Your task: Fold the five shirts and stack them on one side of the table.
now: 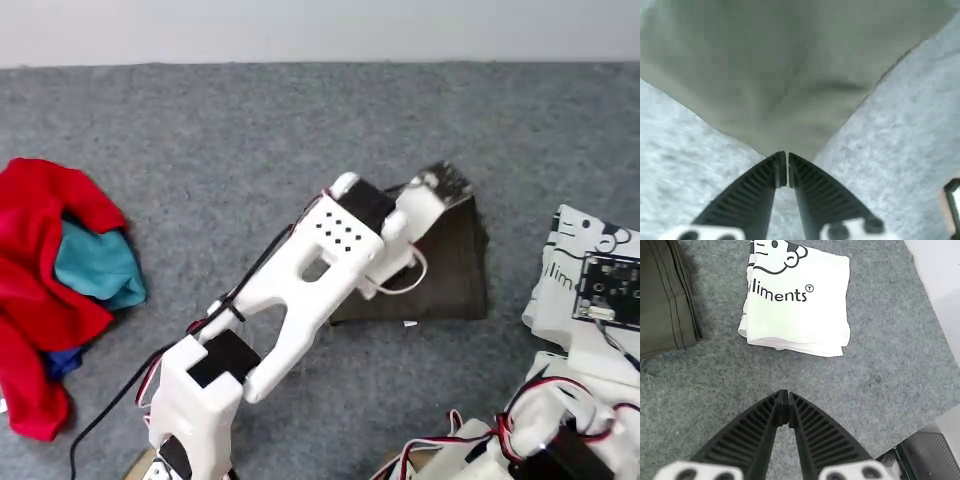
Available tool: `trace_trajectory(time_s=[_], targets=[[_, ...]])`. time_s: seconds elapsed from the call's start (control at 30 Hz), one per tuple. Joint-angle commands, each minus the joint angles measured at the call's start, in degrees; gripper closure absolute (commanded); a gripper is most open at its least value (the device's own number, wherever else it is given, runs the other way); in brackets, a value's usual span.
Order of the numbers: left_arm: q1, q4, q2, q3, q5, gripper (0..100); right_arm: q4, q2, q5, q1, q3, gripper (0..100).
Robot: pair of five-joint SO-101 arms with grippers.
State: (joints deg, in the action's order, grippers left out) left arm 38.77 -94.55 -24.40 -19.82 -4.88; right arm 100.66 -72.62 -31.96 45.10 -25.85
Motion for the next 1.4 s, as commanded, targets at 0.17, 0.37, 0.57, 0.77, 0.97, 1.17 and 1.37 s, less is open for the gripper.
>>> trace_trajectory(time_s=[0.17,0.37,0.57,0.77,0.97,1.17,1.37], targets=[[-1.58,7.91,-3.6,15.78,0.35,99,2.24,-0.13,-0.18,0.48,0.09,98.6],[-3.43,1.85,-1.23,10.51,0.44,99,2.24,-0.13,-0.35,0.31,0.18,98.5],[-6.51,-4.04,12.31,2.59,0.62,99,2.24,0.57,-0.44,0.13,0.09,98.4],[-15.21,-4.57,26.37,1.54,0.62,99,2.07,4.44,-0.18,-7.78,-3.25,98.3],[-30.68,-5.98,35.25,1.89,0.35,99,1.98,13.23,0.35,-19.03,-3.43,98.3],[-44.75,-5.89,43.52,4.0,-7.38,98,-3.47,24.57,5.89,-31.87,-3.34,98.3],[-53.45,-5.89,49.58,7.69,-9.49,98,-13.41,36.97,11.08,-43.03,-3.34,98.3]])
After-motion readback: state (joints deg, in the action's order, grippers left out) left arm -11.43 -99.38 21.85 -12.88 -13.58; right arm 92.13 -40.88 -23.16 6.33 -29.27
